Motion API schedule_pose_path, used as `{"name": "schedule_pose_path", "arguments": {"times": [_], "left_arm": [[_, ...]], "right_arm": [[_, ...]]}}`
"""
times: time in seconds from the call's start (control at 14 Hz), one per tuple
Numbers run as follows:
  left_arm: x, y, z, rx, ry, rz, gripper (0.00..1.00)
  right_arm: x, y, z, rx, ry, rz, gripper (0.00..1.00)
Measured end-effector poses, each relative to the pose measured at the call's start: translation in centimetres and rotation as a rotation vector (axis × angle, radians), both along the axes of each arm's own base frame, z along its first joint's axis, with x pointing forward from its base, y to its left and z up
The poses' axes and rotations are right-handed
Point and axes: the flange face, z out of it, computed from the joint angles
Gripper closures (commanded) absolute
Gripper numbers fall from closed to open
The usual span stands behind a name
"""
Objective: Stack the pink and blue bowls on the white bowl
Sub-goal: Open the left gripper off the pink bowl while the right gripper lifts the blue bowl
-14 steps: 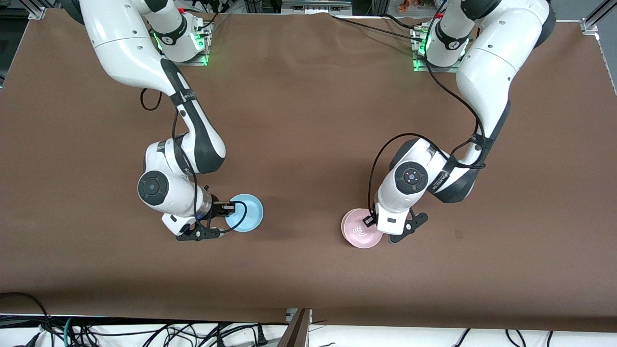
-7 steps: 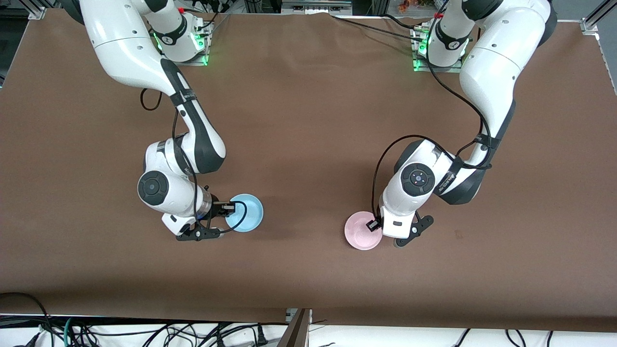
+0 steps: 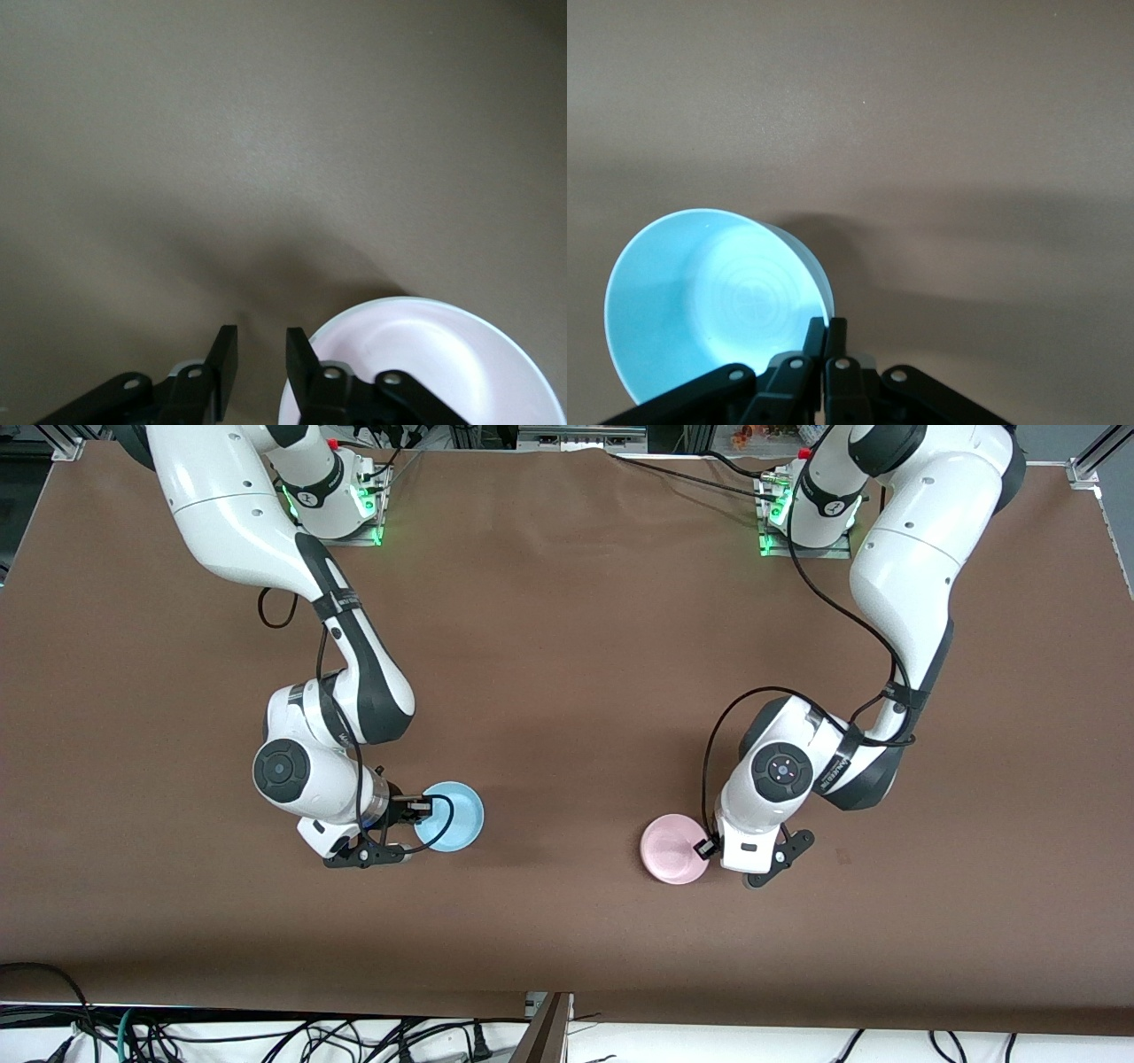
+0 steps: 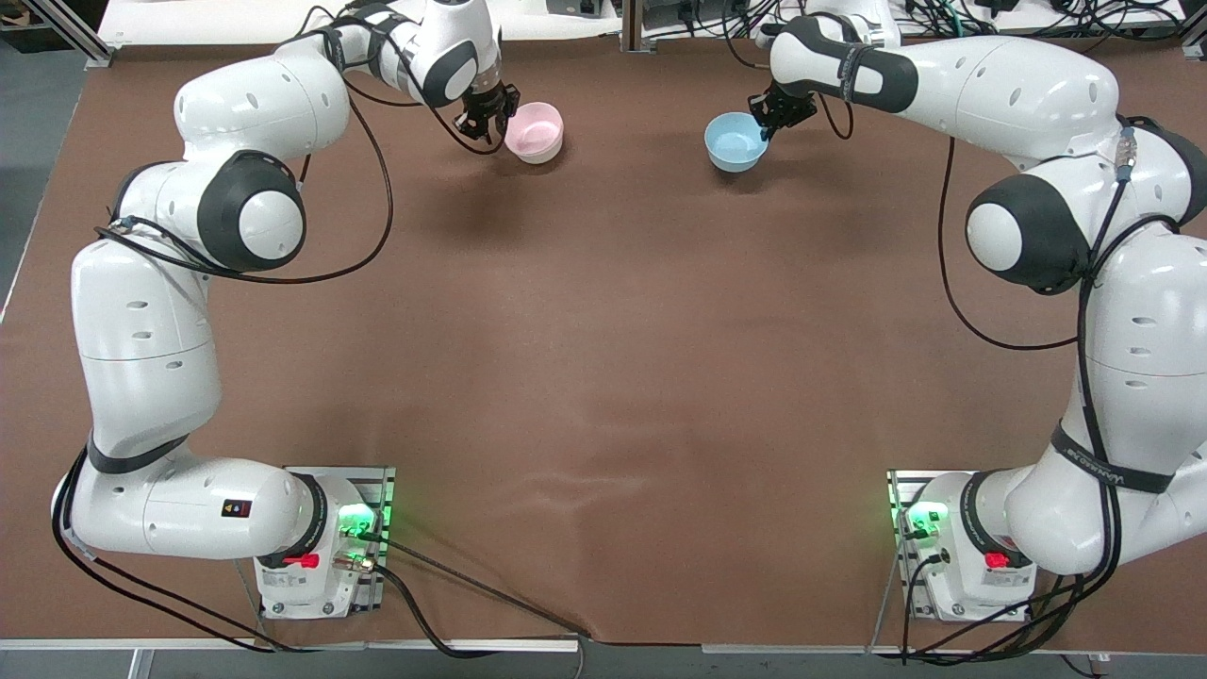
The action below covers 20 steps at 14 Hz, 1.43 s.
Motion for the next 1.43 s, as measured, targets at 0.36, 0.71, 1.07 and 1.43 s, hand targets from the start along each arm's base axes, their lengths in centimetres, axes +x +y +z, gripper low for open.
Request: {"name": "schedule_pose_path", "arguments": {"times": [0.36, 0.71, 1.07, 1.43], "left_arm": [[0.4, -0.2, 0.0, -0.009, -0.004, 0.003, 0.68], [0.6, -0.3, 1.6, 0.018, 0.037, 0.011, 0.68], [0.7, -0.5, 2.1, 0.036, 0.057, 0.006, 0.67], [0.9, -0.5, 2.3, 0.035, 0.053, -0.006, 0.67]], "right_arm": [[0.0, 0.0, 0.1, 0.000, -0.001, 0.000, 1.00], [0.7, 0.5, 2.4, 0.020, 0.006, -0.028, 1.00], [1.1, 2.1, 4.8, 0.131, 0.043, -0.181, 1.00], [0.0, 7.2, 6.2, 0.202, 0.060, -0.356, 1.00]]}}
